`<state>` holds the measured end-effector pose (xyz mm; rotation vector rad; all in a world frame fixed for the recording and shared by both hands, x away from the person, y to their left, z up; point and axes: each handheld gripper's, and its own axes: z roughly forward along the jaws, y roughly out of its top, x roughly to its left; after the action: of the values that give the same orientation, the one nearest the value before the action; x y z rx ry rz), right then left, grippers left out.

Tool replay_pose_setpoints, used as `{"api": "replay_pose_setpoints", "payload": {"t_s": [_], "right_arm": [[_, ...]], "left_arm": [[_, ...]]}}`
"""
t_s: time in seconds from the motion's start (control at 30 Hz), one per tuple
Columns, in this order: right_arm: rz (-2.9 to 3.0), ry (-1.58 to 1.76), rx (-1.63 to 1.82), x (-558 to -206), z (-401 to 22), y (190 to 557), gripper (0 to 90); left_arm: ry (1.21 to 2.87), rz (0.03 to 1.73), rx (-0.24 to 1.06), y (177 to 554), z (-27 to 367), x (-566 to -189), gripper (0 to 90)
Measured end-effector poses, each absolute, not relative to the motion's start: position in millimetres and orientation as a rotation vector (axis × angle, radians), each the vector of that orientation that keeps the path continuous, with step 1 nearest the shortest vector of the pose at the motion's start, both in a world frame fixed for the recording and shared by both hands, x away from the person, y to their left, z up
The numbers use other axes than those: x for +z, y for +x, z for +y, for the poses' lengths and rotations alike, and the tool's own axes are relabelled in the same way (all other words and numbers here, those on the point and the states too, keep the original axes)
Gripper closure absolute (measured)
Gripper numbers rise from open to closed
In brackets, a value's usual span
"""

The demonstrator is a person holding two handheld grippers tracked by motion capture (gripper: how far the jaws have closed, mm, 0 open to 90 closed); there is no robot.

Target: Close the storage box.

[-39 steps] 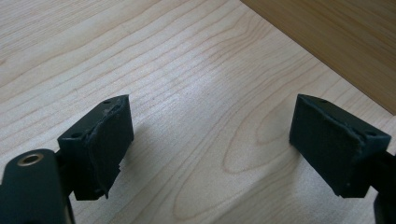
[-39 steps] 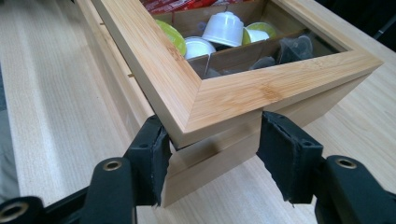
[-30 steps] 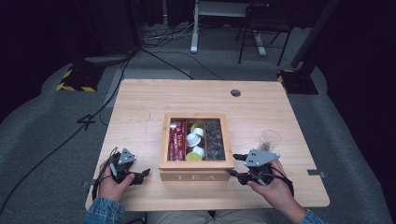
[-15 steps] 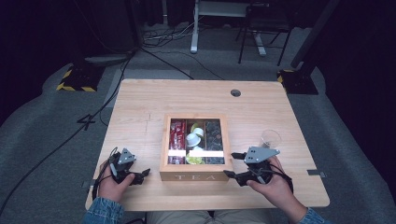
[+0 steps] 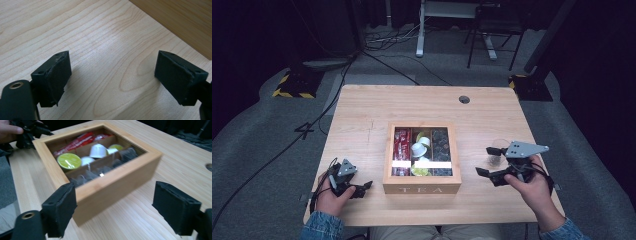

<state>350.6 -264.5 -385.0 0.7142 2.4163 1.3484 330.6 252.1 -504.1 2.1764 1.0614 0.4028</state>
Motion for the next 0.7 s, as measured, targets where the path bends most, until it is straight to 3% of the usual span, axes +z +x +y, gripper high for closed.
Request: {"api": "replay_pose_setpoints", "payload": {"t_s": [0.33,0.7], "right_arm": [[2.358,0.894,1.235,-386,-326,361,16.3],[2.314,1.091,1.139,-415,-383,371,20.4]], "left_arm": [[2.173,1.056,0.4,331,253,-505,14.3],[2.179,1.049,0.391,333,253,-504,12.9]]}}
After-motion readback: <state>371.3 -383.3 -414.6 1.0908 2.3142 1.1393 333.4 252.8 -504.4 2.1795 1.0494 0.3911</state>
